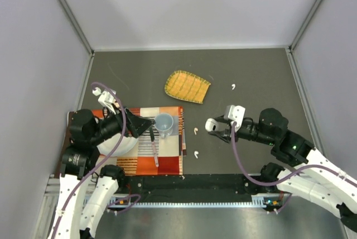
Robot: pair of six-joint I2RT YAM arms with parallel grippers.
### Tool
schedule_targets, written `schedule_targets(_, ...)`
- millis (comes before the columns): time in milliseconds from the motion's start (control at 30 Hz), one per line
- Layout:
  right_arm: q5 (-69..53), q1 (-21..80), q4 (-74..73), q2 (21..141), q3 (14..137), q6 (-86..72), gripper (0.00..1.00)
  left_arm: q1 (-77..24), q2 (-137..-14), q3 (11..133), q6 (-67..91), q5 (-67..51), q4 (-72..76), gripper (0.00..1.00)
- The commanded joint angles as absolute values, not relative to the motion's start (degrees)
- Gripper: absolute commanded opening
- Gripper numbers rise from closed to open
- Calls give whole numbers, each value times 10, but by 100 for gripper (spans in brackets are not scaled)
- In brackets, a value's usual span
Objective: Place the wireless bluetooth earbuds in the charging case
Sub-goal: Pass from the right arm to the left
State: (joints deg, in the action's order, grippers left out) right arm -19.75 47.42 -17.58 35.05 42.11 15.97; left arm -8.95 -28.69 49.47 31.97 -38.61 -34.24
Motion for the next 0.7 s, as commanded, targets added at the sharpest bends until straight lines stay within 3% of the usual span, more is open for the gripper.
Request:
schedule_targets(0, -140, 540, -147, 375, 447, 197, 0, -91, -285, 519, 325, -381, -337, 99)
schedule_targets(367, -100, 603, -82, 454, 455, 214, 0, -91, -288, 564, 243, -280, -455, 99)
schedule_targets(667, -130, 609, -66, 455, 465, 213, 0, -91, -281, 562, 302, -402, -373, 99)
